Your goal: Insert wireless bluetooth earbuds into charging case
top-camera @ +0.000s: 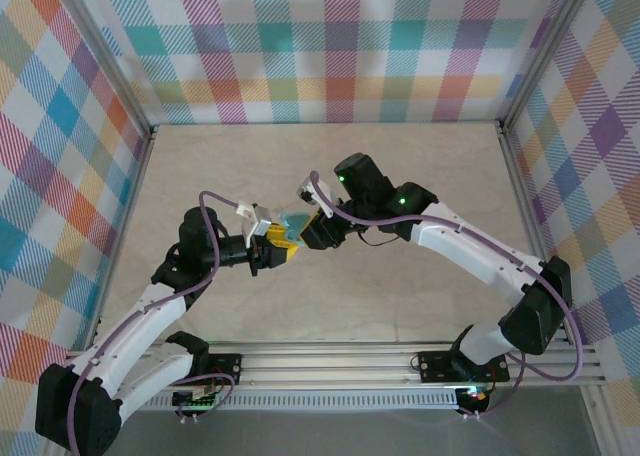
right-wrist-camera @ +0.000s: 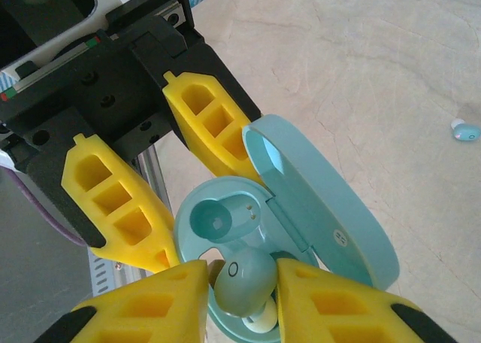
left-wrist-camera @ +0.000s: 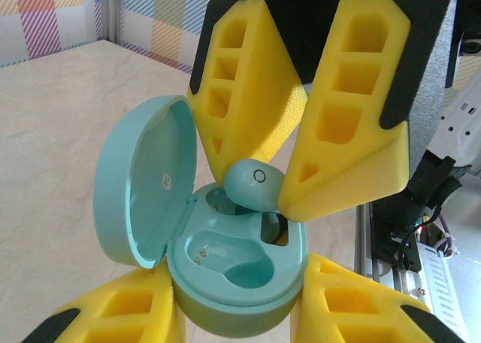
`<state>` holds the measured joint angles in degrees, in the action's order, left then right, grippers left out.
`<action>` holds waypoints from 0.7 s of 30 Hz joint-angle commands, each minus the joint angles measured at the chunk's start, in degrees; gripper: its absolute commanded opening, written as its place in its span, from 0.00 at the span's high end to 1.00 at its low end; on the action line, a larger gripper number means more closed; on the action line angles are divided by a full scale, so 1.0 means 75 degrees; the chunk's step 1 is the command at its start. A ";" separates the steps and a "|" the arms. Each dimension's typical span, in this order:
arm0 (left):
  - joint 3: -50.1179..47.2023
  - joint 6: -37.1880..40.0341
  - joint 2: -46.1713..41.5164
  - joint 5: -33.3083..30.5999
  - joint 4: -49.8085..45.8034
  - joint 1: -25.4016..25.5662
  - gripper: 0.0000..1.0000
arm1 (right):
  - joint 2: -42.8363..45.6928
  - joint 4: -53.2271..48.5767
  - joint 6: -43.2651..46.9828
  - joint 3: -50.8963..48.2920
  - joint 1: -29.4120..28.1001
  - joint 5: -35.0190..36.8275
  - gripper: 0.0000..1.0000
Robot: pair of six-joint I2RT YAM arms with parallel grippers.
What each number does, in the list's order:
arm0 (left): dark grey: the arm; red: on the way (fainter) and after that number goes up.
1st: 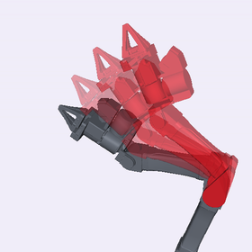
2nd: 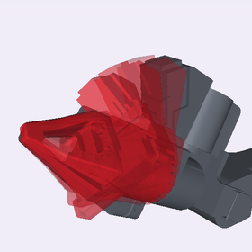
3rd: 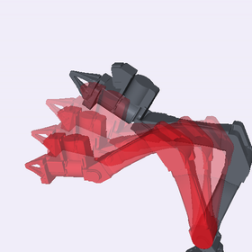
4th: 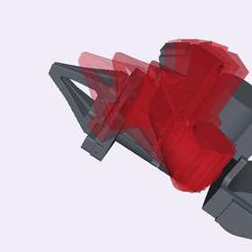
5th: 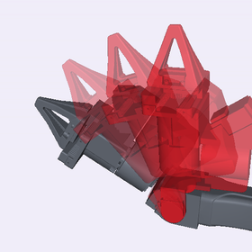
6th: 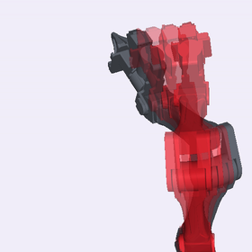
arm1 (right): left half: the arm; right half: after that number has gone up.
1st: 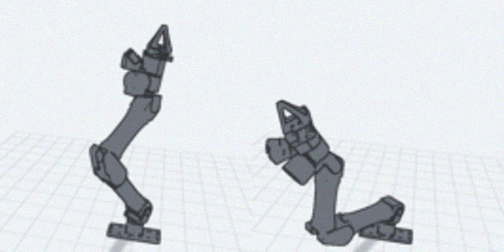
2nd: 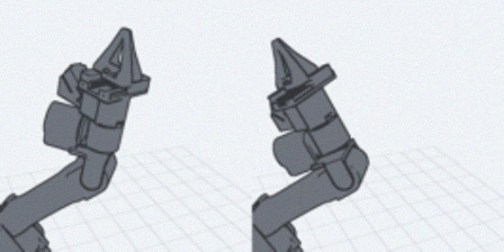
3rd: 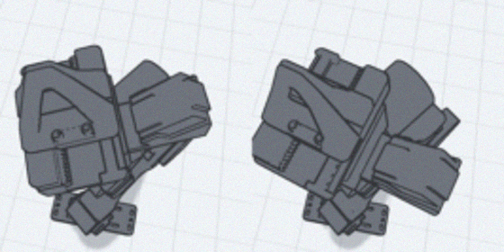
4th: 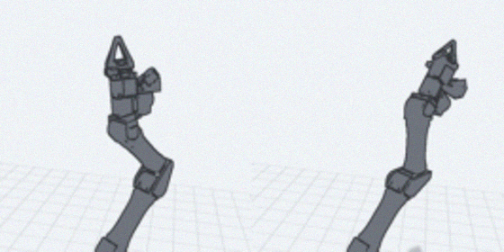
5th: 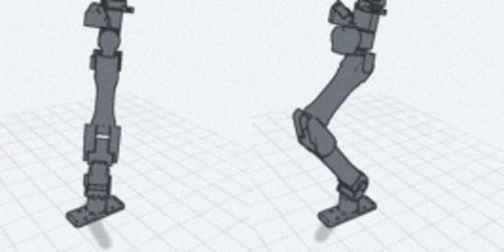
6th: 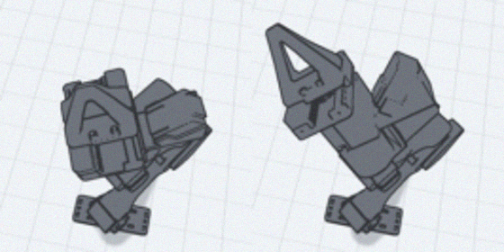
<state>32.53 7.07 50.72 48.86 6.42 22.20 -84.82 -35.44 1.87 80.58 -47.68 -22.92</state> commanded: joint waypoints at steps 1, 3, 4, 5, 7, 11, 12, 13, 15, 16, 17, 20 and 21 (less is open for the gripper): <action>0.0176 0.0100 -0.0272 0.0650 0.0809 -0.0006 1.00 | -0.0137 -0.0091 -0.0114 0.0117 -0.0004 0.0313 0.68; 0.0168 0.0100 -0.0284 0.0656 0.0809 -0.0006 1.00 | -0.0127 -0.0103 -0.0113 0.0154 -0.0002 0.0360 0.67; 0.0162 0.0112 -0.0283 0.0652 0.0798 -0.0006 1.00 | -0.0117 -0.0120 -0.0129 0.0177 -0.0003 0.0385 0.66; 0.0162 0.0123 -0.0294 0.0651 0.0787 -0.0006 1.00 | -0.0106 -0.0114 -0.0132 0.0197 0.0000 0.0395 0.66; 0.0153 0.0135 -0.0303 0.0646 0.0779 -0.0006 1.00 | -0.0071 -0.0126 -0.0143 0.0238 0.0003 0.0427 0.66; 0.0150 0.0137 -0.0311 0.0635 0.0774 -0.0006 1.00 | 0.0000 -0.0115 -0.0178 0.0261 -0.0003 0.0518 0.65; 0.0156 0.0135 -0.0312 0.0634 0.0771 -0.0006 1.00 | 0.0017 -0.0120 -0.0185 0.0261 -0.0001 0.0536 0.64; 0.0150 0.0141 -0.0311 0.0634 0.0763 -0.0006 1.00 | 0.0034 -0.0115 -0.0196 0.0256 0.0005 0.0546 0.64; 0.0150 0.0147 -0.0309 0.0626 0.0752 -0.0006 1.00 | 0.0076 -0.0126 -0.0226 0.0270 0.0005 0.0591 0.64; 0.0150 0.0156 -0.0306 0.0625 0.0744 -0.0006 1.00 | 0.0099 -0.0129 -0.0246 0.0262 0.0000 0.0634 0.64; 0.0153 0.0162 -0.0306 0.0626 0.0738 -0.0006 1.00 | 0.0135 -0.0117 -0.0249 0.0258 0.0004 0.0675 0.64; 0.0150 0.0170 -0.0306 0.0599 0.0738 -0.0006 1.00 | 0.0255 -0.0035 -0.0249 0.0180 0.0006 0.0854 0.63; 0.0150 0.0171 -0.0306 0.0598 0.0733 -0.0006 1.00 | 0.0289 -0.0012 -0.0249 0.0157 0.0006 0.0907 0.63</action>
<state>32.53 7.09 50.41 48.82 7.25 22.20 -84.20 -35.59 0.64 81.14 -48.18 -20.82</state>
